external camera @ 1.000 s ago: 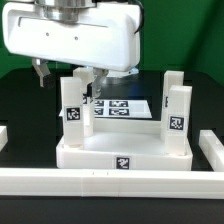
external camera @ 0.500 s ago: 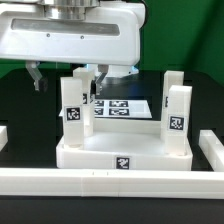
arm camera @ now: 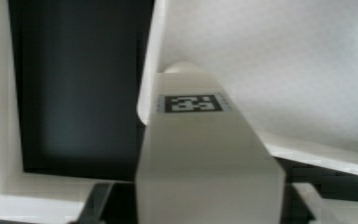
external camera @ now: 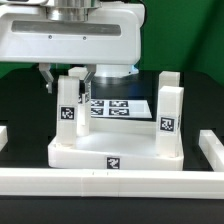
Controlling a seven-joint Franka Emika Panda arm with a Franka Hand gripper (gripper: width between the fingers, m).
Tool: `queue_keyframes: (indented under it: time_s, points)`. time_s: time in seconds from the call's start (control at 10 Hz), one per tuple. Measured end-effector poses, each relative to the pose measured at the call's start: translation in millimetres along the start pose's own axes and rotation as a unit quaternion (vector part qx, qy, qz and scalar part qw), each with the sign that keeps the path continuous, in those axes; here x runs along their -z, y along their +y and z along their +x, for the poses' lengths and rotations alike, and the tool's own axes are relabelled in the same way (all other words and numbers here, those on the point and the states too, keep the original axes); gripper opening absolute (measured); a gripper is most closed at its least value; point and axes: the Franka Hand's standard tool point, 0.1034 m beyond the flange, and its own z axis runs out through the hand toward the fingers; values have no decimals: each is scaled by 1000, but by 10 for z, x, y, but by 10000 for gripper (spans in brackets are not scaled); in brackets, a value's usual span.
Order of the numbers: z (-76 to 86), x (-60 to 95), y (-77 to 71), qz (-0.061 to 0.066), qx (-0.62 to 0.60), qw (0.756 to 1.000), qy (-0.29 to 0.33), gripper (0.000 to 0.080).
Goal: Assemble desk
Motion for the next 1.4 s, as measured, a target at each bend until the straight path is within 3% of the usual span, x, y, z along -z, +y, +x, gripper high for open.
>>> queue_keyframes:
  time_s: [0.3,0.8,1.1,1.4]
  points:
    - [0,-1,2,1,-32,999,0,292]
    - [-2,-6,10,1,-202,979,0,293]
    - [1,-14,36,22,-350,937,2,293]
    - [9,-22,36,39,-475,879,3,293]
